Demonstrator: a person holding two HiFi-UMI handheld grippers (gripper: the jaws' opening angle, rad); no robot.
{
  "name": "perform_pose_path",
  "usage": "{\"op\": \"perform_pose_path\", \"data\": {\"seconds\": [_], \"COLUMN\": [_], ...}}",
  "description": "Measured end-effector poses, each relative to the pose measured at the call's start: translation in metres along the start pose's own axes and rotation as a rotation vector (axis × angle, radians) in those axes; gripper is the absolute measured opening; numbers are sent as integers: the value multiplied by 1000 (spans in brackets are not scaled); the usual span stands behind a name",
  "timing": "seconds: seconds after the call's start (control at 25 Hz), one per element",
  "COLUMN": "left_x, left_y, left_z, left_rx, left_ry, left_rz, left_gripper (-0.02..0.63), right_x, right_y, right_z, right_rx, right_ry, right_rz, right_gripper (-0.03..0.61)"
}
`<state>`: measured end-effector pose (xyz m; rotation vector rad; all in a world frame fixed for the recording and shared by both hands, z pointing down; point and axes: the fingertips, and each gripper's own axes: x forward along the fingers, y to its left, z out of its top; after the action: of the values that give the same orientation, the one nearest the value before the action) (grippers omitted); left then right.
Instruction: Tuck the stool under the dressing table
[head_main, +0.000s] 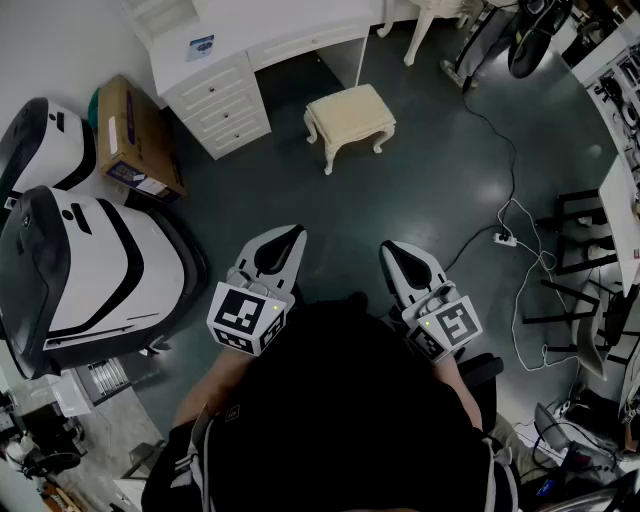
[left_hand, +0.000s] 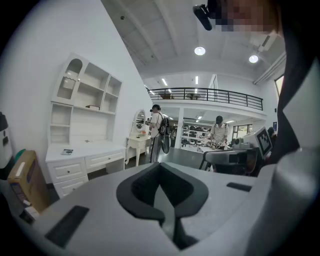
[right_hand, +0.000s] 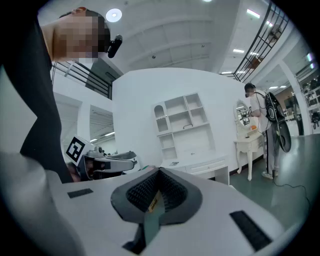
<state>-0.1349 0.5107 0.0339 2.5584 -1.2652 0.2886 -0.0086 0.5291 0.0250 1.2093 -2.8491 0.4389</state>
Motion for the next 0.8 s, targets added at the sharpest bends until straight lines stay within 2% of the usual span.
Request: {"op": "perform_pose_path", "data": {"seconds": [0.32,0.52,0.68,0.8], "left_x": [14,34,50,59], "left_y": [-6,-31,-60,-75], "left_z": [3,15,11,6], "left_rx": [12,40,59,35], "left_ry": [-3,-28,-33,-29], "left_rz": [-14,-37,-36,-39], "left_gripper": [6,6,6,6], "right_x": [-7,-45,-75,-84], "right_y": [-9,-35,-52,-62], "right_z": [9,16,11,6], "right_rx": [-12,-23,-7,35], "right_ry": [-12,-31,-54,-59], "right_rz": [-13,-73,-61,-47], "right_gripper": [18,18,18,20]}}
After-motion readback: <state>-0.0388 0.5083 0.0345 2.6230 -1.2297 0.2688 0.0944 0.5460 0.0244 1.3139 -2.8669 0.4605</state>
